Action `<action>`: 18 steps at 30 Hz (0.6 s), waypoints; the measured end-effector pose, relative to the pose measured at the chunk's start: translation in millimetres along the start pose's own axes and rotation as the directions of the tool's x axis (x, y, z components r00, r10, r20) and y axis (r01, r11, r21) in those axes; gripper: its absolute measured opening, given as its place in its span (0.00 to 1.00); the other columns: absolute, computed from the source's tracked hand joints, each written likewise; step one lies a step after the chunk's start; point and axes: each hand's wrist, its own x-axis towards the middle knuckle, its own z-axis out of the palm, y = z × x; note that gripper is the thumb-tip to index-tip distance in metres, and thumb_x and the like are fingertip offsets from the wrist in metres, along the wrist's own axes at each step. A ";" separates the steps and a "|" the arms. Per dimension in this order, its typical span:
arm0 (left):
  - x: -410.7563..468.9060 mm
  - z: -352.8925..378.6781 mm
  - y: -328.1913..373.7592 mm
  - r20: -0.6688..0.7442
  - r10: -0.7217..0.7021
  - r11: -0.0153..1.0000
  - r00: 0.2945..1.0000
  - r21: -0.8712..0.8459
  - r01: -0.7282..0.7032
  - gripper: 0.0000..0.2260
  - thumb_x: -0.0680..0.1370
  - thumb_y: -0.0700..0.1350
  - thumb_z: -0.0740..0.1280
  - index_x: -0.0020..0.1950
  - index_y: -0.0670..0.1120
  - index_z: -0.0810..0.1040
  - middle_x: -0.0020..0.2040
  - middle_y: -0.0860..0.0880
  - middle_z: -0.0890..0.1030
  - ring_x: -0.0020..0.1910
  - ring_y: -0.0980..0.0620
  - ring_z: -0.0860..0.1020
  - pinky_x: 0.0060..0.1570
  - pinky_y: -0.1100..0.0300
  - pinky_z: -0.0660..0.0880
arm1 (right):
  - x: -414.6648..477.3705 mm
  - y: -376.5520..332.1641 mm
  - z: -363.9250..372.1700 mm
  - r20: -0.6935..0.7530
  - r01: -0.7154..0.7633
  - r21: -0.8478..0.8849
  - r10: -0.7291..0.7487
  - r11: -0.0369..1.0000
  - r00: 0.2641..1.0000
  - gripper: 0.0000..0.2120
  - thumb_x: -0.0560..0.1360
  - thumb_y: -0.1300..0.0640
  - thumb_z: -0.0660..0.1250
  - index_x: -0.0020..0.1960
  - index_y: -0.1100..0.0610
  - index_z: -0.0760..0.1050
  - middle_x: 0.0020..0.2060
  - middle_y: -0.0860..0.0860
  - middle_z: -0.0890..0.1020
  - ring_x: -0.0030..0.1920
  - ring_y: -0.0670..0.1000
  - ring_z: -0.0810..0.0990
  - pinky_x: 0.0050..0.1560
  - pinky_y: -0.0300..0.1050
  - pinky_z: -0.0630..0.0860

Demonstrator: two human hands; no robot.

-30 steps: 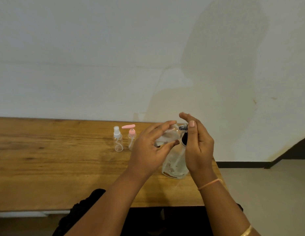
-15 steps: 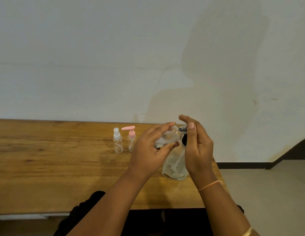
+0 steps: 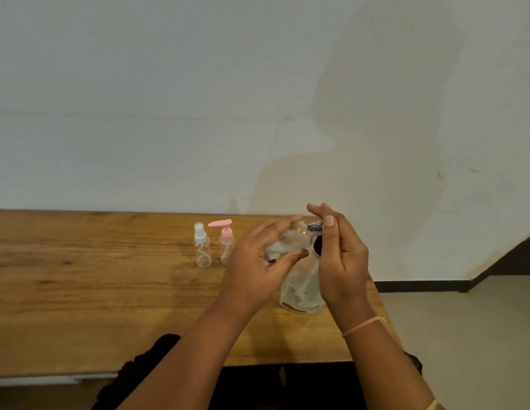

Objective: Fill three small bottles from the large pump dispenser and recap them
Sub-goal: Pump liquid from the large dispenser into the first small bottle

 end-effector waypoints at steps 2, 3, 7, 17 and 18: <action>0.7 -0.9 2.4 -0.011 0.031 0.999 0.999 0.007 -0.031 0.23 0.70 0.45 0.75 0.61 0.60 0.73 0.55 0.60 0.78 0.56 0.67 0.74 0.53 0.77 0.67 | 1.6 -3.4 -1.6 -0.006 0.016 0.010 -0.016 1.000 1.000 0.16 0.78 0.46 0.51 0.56 0.45 0.76 0.55 0.35 0.78 0.66 0.40 0.71 0.65 0.44 0.70; 1.7 -1.3 2.8 -0.017 0.042 0.999 0.999 0.017 -0.041 0.23 0.70 0.46 0.74 0.61 0.59 0.73 0.55 0.61 0.78 0.56 0.67 0.74 0.54 0.77 0.67 | 2.7 -4.9 -1.2 -0.006 0.024 0.002 -0.024 1.000 1.000 0.17 0.78 0.46 0.51 0.57 0.46 0.76 0.55 0.37 0.78 0.66 0.40 0.71 0.65 0.44 0.70; 5.7 -0.1 -0.4 -0.013 0.017 1.000 1.000 0.026 -0.017 0.24 0.70 0.45 0.74 0.62 0.61 0.73 0.55 0.61 0.77 0.57 0.67 0.73 0.54 0.76 0.68 | 5.6 -1.7 2.5 -0.025 0.041 -0.023 -0.041 0.999 0.999 0.13 0.79 0.47 0.51 0.56 0.42 0.73 0.54 0.37 0.78 0.65 0.45 0.73 0.64 0.51 0.72; 2.1 0.5 2.5 -0.009 -0.005 1.000 1.000 -0.007 0.005 0.24 0.69 0.43 0.75 0.60 0.60 0.73 0.55 0.58 0.79 0.56 0.66 0.74 0.54 0.78 0.66 | 2.2 -2.7 -0.4 -0.016 0.009 -0.008 -0.009 1.000 1.000 0.15 0.78 0.46 0.51 0.57 0.42 0.74 0.56 0.35 0.77 0.67 0.41 0.70 0.66 0.47 0.69; 2.1 0.7 2.9 -0.010 0.003 1.000 1.000 -0.011 -0.003 0.24 0.69 0.42 0.75 0.60 0.60 0.73 0.54 0.59 0.79 0.56 0.67 0.74 0.53 0.78 0.67 | 3.1 -3.3 -1.5 -0.015 0.020 -0.017 -0.020 1.000 1.000 0.16 0.78 0.46 0.51 0.57 0.44 0.75 0.56 0.36 0.77 0.67 0.40 0.69 0.66 0.46 0.69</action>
